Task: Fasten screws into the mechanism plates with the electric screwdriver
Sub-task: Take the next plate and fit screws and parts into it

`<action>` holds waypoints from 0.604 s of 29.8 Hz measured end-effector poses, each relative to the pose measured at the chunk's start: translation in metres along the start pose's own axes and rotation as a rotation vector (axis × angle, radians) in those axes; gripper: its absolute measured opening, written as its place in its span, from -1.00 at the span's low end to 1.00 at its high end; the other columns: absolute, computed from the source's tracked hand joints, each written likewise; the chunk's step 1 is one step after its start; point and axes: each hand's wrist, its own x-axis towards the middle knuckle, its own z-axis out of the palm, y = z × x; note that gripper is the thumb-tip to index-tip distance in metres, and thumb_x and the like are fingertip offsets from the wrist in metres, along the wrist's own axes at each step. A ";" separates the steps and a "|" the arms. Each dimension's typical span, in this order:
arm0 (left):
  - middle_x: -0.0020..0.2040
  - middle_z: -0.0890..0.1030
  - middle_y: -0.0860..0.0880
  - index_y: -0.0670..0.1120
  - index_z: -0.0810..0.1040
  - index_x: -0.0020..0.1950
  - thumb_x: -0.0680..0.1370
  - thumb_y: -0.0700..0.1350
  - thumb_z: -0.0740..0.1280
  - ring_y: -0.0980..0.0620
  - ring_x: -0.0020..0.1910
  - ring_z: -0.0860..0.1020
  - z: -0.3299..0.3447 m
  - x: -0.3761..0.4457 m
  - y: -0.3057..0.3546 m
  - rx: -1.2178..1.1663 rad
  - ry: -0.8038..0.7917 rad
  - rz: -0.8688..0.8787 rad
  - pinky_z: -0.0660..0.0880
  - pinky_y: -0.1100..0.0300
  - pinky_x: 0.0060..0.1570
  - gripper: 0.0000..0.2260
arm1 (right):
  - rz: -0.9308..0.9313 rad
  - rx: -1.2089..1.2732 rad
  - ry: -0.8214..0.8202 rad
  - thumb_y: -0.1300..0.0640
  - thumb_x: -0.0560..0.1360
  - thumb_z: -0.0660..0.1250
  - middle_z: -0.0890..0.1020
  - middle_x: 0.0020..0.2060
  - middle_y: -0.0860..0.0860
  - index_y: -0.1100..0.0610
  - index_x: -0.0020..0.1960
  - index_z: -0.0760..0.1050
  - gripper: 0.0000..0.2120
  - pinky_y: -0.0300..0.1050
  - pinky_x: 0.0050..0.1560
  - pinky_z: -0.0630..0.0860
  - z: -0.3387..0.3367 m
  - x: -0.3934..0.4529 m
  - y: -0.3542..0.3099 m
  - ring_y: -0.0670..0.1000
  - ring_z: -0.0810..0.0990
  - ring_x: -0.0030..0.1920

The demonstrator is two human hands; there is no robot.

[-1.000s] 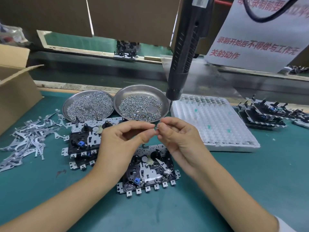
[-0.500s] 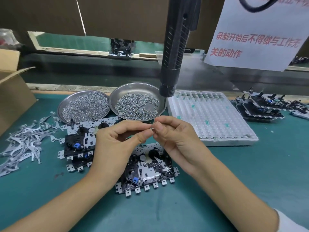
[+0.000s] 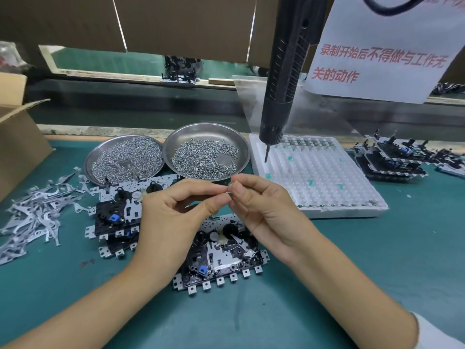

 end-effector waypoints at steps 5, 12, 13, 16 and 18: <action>-0.18 0.69 0.04 0.06 0.69 -0.14 0.28 -0.03 0.48 0.10 -0.16 0.65 0.001 -0.002 0.001 0.031 0.013 0.059 0.56 0.30 -0.11 -0.83 | 0.027 -0.038 -0.016 0.30 0.25 0.42 0.65 -0.32 0.02 0.11 -0.28 0.68 -0.87 -0.30 -0.21 0.56 -0.001 -0.001 0.001 -0.10 0.64 -0.28; -0.19 0.70 0.06 0.02 0.68 -0.10 0.30 -0.10 0.47 0.14 -0.21 0.66 0.003 -0.003 0.003 -0.041 -0.044 0.028 0.53 0.38 -0.19 -0.81 | 0.132 -0.146 -0.101 0.19 0.32 0.41 0.63 -0.25 0.03 0.12 -0.16 0.66 -0.89 -0.31 -0.28 0.52 -0.006 0.001 -0.005 -0.09 0.57 -0.29; -0.20 0.70 0.05 0.02 0.68 -0.10 0.31 -0.10 0.46 0.14 -0.22 0.65 0.003 -0.003 0.003 -0.058 -0.054 0.008 0.53 0.38 -0.20 -0.82 | 0.137 -0.185 -0.115 0.16 0.34 0.41 0.63 -0.26 0.03 0.13 -0.14 0.65 -0.88 -0.31 -0.28 0.52 -0.008 0.001 -0.009 -0.09 0.57 -0.29; -0.21 0.69 0.03 0.06 0.69 -0.13 0.31 -0.04 0.45 0.11 -0.27 0.63 0.004 -0.002 0.001 -0.063 -0.048 -0.051 0.54 0.35 -0.24 -0.85 | 0.125 -0.335 -0.118 0.08 0.34 0.40 0.63 -0.30 0.03 0.12 -0.14 0.66 -0.84 -0.32 -0.28 0.52 -0.015 0.002 -0.028 -0.09 0.58 -0.32; -0.21 0.68 0.02 0.07 0.70 -0.11 0.32 -0.01 0.44 0.12 -0.25 0.63 0.003 -0.003 -0.002 -0.129 -0.028 -0.111 0.54 0.35 -0.22 -0.83 | 0.061 -0.477 -0.027 0.11 0.36 0.41 0.64 -0.33 0.03 0.13 -0.16 0.65 -0.89 -0.33 -0.30 0.51 -0.027 0.004 -0.046 -0.10 0.59 -0.36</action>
